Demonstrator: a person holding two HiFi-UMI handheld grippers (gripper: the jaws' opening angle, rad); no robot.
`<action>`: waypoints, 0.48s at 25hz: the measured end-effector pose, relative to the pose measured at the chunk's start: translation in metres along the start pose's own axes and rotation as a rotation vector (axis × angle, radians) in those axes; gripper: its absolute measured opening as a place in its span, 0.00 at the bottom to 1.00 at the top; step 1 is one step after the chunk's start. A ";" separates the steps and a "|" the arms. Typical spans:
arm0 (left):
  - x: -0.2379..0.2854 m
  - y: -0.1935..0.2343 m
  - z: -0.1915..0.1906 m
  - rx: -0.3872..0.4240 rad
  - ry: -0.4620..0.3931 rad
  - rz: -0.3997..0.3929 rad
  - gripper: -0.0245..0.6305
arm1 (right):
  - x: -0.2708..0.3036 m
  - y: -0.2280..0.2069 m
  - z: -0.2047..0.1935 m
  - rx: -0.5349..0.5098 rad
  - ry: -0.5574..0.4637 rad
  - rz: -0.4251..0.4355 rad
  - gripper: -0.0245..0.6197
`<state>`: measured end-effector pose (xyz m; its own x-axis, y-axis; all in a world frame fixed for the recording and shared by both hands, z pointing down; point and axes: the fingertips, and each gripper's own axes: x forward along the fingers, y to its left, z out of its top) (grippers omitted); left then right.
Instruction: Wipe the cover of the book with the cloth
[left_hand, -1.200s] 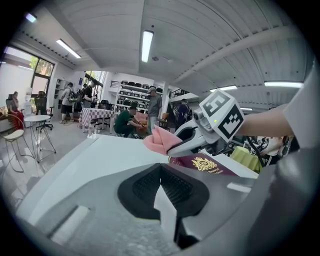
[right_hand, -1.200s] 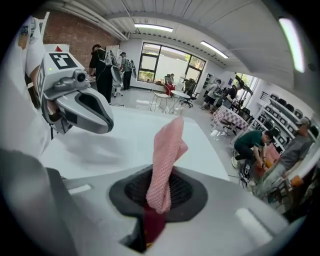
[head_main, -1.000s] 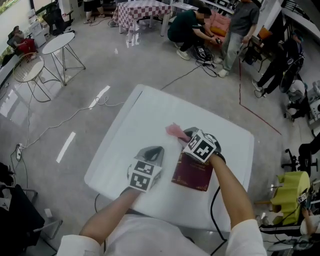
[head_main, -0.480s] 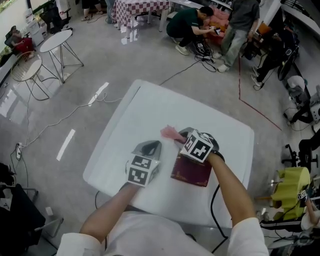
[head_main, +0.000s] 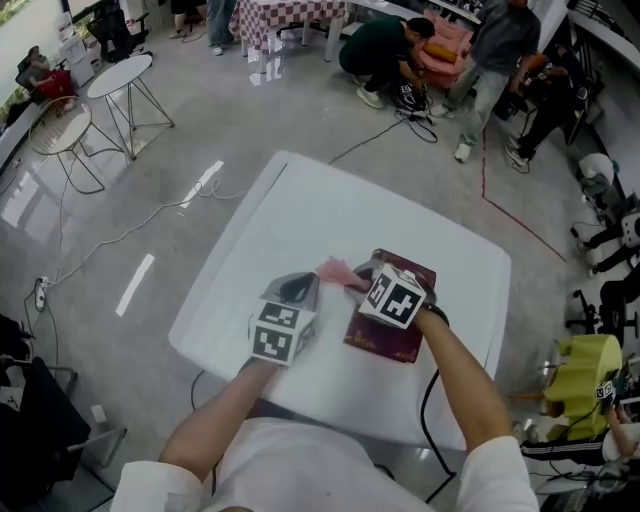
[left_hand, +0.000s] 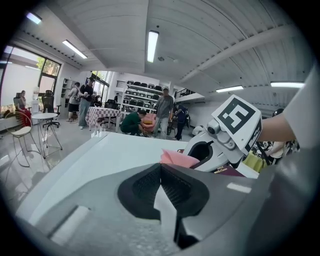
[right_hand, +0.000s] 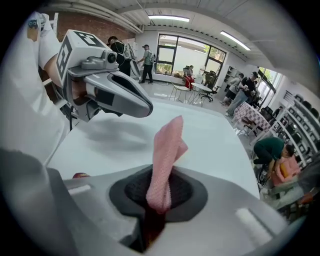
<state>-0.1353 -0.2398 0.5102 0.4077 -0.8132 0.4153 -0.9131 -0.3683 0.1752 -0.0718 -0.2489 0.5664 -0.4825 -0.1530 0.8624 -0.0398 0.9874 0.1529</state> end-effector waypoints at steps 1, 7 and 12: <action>-0.002 0.000 -0.001 -0.003 -0.001 0.004 0.05 | 0.000 0.004 0.001 0.002 -0.005 0.005 0.11; -0.012 0.001 -0.005 -0.015 -0.004 0.027 0.05 | -0.005 0.027 0.006 0.005 -0.026 0.039 0.11; -0.021 -0.002 -0.004 -0.022 -0.018 0.040 0.05 | -0.009 0.052 0.009 -0.019 -0.034 0.078 0.11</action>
<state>-0.1419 -0.2201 0.5044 0.3706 -0.8351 0.4066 -0.9287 -0.3255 0.1779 -0.0777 -0.1957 0.5623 -0.5127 -0.0739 0.8554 0.0154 0.9953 0.0953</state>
